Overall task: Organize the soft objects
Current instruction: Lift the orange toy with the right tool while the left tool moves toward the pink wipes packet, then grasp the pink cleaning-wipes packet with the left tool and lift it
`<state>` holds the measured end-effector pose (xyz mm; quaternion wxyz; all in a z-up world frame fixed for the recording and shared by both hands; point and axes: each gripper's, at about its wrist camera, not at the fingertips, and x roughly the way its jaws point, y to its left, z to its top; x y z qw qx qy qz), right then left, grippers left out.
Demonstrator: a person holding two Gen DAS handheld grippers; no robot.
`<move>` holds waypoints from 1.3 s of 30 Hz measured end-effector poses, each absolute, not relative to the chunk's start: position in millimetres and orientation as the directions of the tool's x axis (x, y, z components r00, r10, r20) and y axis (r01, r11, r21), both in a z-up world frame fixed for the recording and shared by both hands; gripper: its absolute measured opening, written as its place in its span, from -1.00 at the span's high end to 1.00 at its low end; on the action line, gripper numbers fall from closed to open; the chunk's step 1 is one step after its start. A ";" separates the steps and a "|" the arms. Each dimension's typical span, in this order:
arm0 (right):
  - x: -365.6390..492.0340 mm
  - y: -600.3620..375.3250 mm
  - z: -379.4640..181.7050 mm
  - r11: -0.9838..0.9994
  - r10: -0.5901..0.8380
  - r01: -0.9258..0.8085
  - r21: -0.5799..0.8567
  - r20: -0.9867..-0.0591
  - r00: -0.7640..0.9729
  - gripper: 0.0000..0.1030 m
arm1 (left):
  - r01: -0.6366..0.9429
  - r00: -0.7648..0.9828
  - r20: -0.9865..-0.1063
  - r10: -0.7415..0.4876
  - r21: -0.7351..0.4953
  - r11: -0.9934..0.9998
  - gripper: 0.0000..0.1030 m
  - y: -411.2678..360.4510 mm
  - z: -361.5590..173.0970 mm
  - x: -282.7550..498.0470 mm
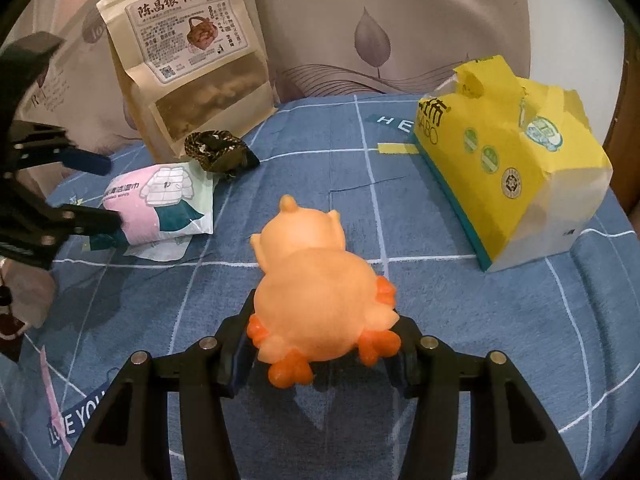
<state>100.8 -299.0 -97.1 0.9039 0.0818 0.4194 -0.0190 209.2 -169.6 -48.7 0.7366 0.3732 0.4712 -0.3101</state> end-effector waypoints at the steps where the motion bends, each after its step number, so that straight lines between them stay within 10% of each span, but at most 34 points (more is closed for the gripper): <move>1: 101.2 -298.8 -97.4 0.986 0.037 0.103 0.135 -0.761 0.647 0.03 | 0.814 0.363 -0.928 -0.086 0.270 0.515 -0.36 -173.5 -54.5 212.1; 13: 101.2 -301.8 -99.5 0.982 0.059 0.101 0.163 -0.761 0.646 0.02 | 0.802 0.372 -0.928 -0.038 0.300 0.516 -0.71 -183.9 -89.4 228.8; 21: 99.5 -300.8 -99.5 0.982 0.055 0.103 0.158 -0.762 0.645 0.01 | 0.723 0.352 -0.934 -0.065 0.227 0.653 -0.25 -167.0 -74.5 233.0; 39: 97.3 -295.1 -99.7 0.989 0.016 0.104 0.105 -0.775 0.632 0.00 | 0.589 0.402 -0.897 -0.185 0.099 0.802 -0.21 -125.8 0.5 177.6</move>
